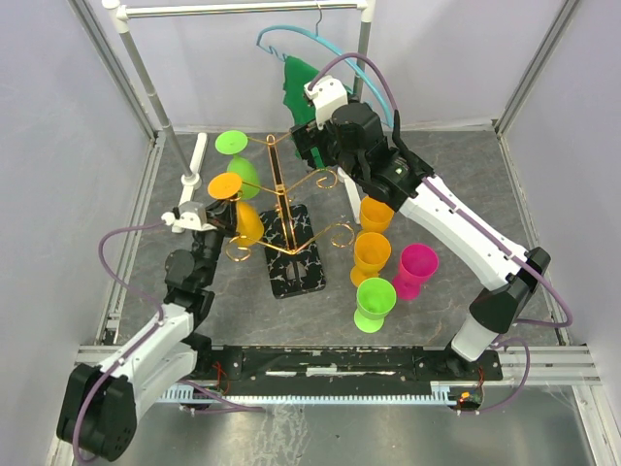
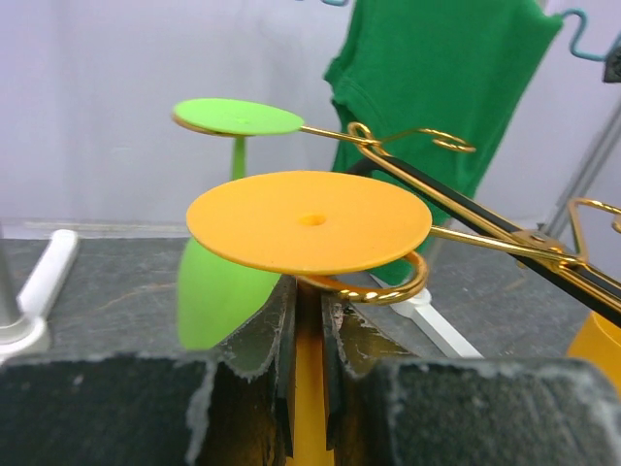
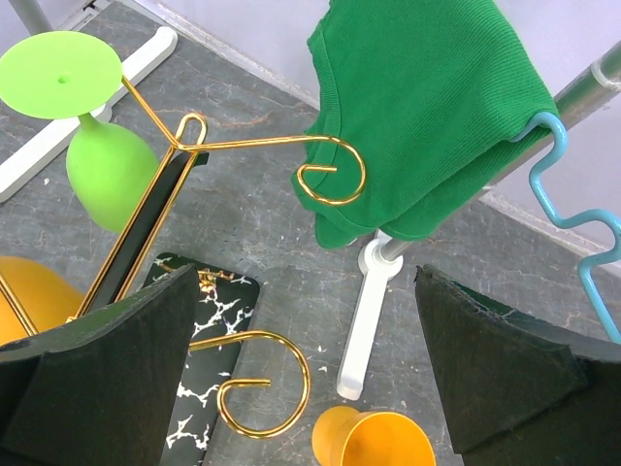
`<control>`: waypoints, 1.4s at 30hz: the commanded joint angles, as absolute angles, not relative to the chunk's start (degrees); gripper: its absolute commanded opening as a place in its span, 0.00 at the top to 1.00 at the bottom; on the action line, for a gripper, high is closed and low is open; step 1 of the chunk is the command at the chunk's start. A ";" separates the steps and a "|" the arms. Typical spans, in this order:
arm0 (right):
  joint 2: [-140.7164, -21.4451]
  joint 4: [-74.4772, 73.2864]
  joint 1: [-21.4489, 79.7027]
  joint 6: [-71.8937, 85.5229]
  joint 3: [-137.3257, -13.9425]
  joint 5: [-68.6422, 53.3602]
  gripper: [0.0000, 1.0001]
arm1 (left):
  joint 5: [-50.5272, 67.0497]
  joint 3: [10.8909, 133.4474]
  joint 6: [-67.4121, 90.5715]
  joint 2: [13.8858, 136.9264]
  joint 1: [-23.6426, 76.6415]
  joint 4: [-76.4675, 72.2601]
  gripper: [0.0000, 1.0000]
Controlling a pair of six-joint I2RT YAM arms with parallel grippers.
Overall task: Place the wine glass upside down on the wine glass rack
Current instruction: Turn the wine glass upside down at the wine rack.
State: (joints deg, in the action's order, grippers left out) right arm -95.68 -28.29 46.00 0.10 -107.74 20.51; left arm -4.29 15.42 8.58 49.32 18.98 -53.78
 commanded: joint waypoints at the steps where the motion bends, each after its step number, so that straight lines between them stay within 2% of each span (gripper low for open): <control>1: -94.25 -26.27 45.88 -0.28 -107.46 20.71 0.00 | -11.68 14.11 4.13 44.57 18.55 -52.67 0.97; 7: -94.13 -26.76 45.84 0.00 -106.97 20.73 0.00 | -10.91 12.92 5.03 39.25 18.55 -48.32 0.96; 11: -94.27 -26.72 45.86 0.03 -106.99 20.79 0.00 | -4.19 13.36 5.42 38.42 18.67 -45.89 0.78; 13: -94.38 -26.74 45.81 0.17 -107.13 20.79 0.00 | -0.23 13.80 5.59 39.26 18.63 -45.88 0.74; 21: -94.74 -26.72 45.79 0.43 -107.14 20.86 0.00 | 7.17 15.97 6.55 44.29 18.73 -47.10 0.71; 22: -94.82 -26.72 45.79 0.52 -107.22 20.77 0.00 | 6.62 15.69 6.59 44.16 18.68 -47.18 0.67; 23: -94.88 -26.78 45.79 0.53 -107.35 20.62 0.00 | 5.88 15.28 6.55 43.63 18.74 -47.20 0.57; 25: -95.00 -27.05 45.79 0.52 -107.62 20.55 0.00 | 3.72 14.11 6.63 41.92 18.73 -46.91 0.30; 28: -95.01 -27.22 45.78 0.54 -107.58 20.56 0.00 | 0.80 11.91 8.34 38.98 18.75 -46.33 0.15; 35: -94.52 -27.47 45.79 -0.08 -106.55 21.42 0.00 | -5.22 8.50 13.50 28.87 19.33 -35.98 0.09; 42: -94.15 -27.75 45.69 -0.98 -106.13 21.50 0.00 | -15.99 11.70 15.11 17.02 20.91 -20.91 0.07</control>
